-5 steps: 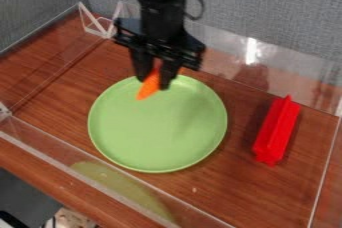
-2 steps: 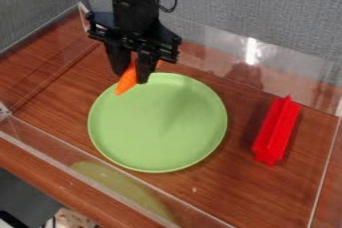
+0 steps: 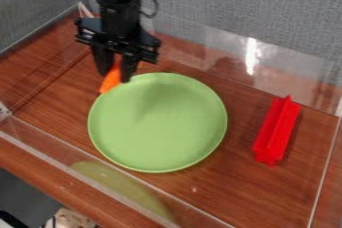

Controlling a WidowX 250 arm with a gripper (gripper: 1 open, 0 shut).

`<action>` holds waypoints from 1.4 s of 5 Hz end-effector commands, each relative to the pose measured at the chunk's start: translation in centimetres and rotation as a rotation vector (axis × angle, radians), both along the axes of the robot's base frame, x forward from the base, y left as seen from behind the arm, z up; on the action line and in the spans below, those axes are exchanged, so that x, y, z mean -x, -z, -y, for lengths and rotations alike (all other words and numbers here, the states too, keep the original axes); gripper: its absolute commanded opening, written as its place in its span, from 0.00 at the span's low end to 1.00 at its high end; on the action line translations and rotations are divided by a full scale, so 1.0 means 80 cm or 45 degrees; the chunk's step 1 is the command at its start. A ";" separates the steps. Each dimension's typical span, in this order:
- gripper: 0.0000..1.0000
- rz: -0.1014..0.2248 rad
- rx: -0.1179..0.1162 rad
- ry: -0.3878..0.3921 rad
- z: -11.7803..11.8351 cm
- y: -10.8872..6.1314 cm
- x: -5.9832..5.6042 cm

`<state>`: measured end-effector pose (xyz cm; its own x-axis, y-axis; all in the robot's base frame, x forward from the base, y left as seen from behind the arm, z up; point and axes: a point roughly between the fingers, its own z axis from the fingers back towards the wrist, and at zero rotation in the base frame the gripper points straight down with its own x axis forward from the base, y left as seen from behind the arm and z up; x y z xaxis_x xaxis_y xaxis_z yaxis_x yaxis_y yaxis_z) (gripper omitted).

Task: Put the carrot on the left side

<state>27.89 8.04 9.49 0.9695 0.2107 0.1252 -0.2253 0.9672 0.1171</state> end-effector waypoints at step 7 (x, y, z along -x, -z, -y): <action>0.00 0.074 -0.035 -0.090 -0.076 0.045 -0.056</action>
<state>31.52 13.91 4.41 0.9510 0.2786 0.1344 -0.2952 0.9471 0.1259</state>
